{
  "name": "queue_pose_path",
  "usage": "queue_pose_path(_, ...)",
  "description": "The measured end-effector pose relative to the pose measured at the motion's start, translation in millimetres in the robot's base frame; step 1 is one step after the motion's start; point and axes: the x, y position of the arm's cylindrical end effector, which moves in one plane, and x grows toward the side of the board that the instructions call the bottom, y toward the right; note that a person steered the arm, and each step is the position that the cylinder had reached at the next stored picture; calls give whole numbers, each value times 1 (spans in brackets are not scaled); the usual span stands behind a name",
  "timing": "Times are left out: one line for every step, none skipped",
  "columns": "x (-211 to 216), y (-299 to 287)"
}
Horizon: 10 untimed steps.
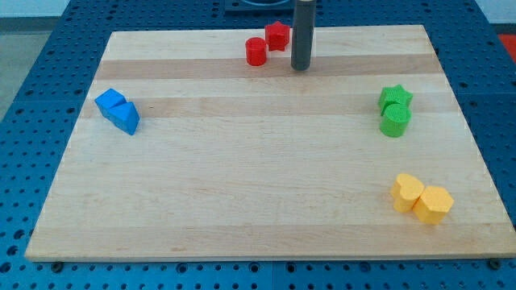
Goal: Push the blue triangle and blue cube towards the bottom center
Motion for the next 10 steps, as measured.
queue_pose_path(24,-15)
queue_pose_path(46,-77)
queue_pose_path(47,-162)
queue_pose_path(47,-262)
queue_pose_path(47,-303)
queue_pose_path(47,-313)
queue_pose_path(53,-359)
queue_pose_path(53,-359)
queue_pose_path(72,-339)
queue_pose_path(88,-305)
